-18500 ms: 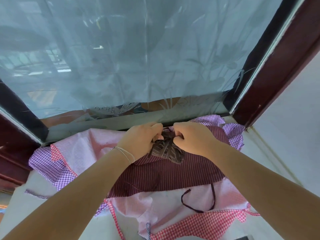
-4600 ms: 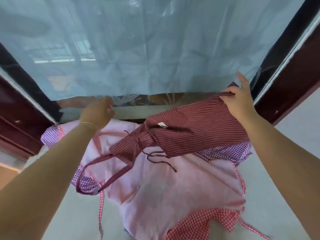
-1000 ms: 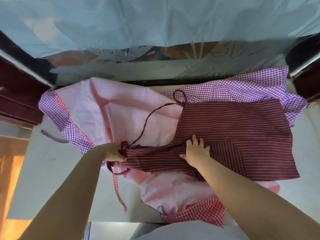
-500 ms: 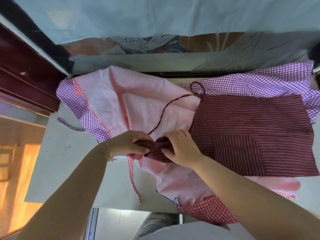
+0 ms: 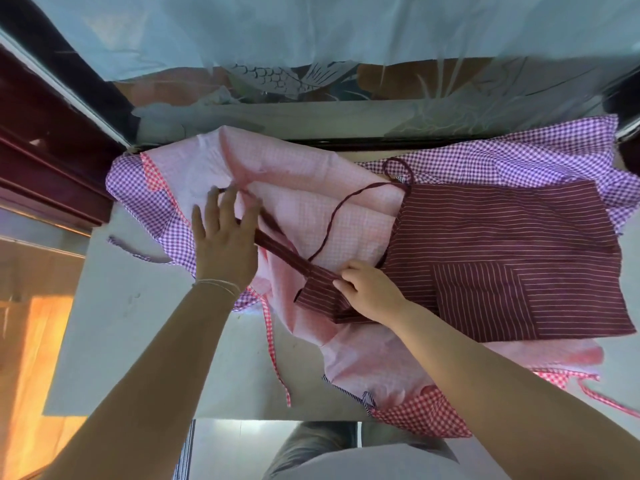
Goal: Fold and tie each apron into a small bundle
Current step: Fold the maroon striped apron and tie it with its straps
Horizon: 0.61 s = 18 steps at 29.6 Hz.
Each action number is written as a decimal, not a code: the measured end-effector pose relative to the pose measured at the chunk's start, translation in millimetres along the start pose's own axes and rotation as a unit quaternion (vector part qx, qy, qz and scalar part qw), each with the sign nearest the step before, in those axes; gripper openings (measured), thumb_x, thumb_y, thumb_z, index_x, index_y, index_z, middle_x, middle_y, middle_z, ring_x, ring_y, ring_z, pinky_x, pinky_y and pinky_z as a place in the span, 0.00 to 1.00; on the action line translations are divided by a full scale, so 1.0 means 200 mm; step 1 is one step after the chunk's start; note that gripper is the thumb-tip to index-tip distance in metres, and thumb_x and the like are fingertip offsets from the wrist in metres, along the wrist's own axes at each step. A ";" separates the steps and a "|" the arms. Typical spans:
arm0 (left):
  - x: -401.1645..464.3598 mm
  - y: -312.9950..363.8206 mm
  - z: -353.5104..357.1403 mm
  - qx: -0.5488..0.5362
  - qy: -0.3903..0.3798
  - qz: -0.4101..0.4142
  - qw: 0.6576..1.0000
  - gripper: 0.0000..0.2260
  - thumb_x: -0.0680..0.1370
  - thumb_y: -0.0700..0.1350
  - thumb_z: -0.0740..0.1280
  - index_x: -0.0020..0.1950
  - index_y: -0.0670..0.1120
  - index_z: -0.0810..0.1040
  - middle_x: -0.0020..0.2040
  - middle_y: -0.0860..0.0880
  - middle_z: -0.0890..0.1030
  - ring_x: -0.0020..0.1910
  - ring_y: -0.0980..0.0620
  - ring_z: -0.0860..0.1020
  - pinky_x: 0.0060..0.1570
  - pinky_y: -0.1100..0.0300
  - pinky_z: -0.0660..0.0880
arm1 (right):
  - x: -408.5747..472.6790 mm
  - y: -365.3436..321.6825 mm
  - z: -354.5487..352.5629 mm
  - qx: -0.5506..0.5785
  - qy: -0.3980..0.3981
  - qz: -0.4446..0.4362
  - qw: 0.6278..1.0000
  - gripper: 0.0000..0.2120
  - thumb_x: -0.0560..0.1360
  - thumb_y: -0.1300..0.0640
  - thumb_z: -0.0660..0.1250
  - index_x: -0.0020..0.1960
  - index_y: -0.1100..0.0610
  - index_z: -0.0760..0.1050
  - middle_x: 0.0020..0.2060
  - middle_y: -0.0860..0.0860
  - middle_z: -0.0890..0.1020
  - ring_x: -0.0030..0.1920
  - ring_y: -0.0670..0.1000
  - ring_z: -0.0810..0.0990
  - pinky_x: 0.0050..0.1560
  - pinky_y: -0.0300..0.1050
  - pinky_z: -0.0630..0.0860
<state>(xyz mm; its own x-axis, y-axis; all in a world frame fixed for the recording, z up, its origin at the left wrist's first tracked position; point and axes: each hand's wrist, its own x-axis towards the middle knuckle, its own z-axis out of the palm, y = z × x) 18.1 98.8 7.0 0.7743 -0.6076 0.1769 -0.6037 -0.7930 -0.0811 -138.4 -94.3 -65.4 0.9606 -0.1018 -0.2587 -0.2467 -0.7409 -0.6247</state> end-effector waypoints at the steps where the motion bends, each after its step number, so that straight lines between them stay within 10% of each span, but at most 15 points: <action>1: -0.05 0.03 0.04 -0.031 -0.012 -0.031 0.999 0.28 0.70 0.38 0.69 0.70 0.46 0.69 0.71 0.39 0.65 0.71 0.34 0.62 0.70 0.39 0.56 | 0.02 -0.02 0.00 0.028 -0.022 0.041 0.999 0.13 0.81 0.51 0.58 0.43 0.58 0.72 0.39 0.49 0.74 0.39 0.49 0.73 0.42 0.46 0.68; 5: -0.22 0.23 0.14 -0.313 -0.184 -0.159 0.918 0.13 0.78 0.44 0.65 0.61 0.42 0.73 0.57 0.47 0.75 0.52 0.51 0.75 0.57 0.50 0.77 | 0.11 -0.03 -0.01 0.075 -0.065 0.147 0.984 0.11 0.83 0.52 0.52 0.59 0.55 0.68 0.37 0.47 0.75 0.35 0.47 0.74 0.36 0.44 0.67; 8: -0.32 0.32 0.26 -0.415 -0.390 -0.139 0.810 0.16 0.77 0.52 0.66 0.62 0.47 0.74 0.53 0.53 0.80 0.47 0.55 0.78 0.55 0.56 0.77 | 0.14 -0.03 -0.03 0.034 -0.087 0.155 0.984 0.14 0.81 0.44 0.56 0.59 0.52 0.69 0.44 0.45 0.76 0.44 0.49 0.76 0.42 0.45 0.71; 10: -0.35 0.34 0.29 -0.479 -0.388 -0.190 0.765 0.16 0.76 0.51 0.69 0.61 0.49 0.75 0.51 0.52 0.82 0.49 0.53 0.80 0.54 0.59 0.76 | 0.16 -0.03 -0.02 0.003 -0.109 0.133 0.985 0.13 0.80 0.43 0.59 0.53 0.52 0.70 0.42 0.45 0.75 0.44 0.49 0.76 0.41 0.44 0.69; 14: -0.42 0.35 0.28 -0.492 -0.212 -0.236 0.811 0.11 0.76 0.42 0.68 0.57 0.51 0.74 0.42 0.54 0.81 0.41 0.55 0.80 0.43 0.65 0.75 | 0.15 -0.04 0.02 -0.012 -0.053 0.060 0.997 0.16 0.80 0.42 0.58 0.43 0.54 0.70 0.36 0.48 0.75 0.36 0.49 0.74 0.36 0.45 0.69; 18: -0.49 0.33 0.30 -0.460 -0.302 -0.192 0.813 0.08 0.79 0.42 0.63 0.58 0.48 0.73 0.43 0.50 0.80 0.41 0.50 0.78 0.40 0.66 0.72 | 0.15 -0.05 0.03 -0.075 -0.082 0.026 0.993 0.19 0.79 0.39 0.58 0.43 0.55 0.71 0.35 0.48 0.76 0.36 0.49 0.74 0.37 0.45 0.70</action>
<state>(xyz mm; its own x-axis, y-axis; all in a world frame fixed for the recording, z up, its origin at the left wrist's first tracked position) -85.9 103.9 -74.7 0.7236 -0.4546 -0.5194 0.0317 -0.7298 0.6829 -108.1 -85.9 -71.3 0.9101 -0.0428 -0.4122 -0.2627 -0.8288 -0.4940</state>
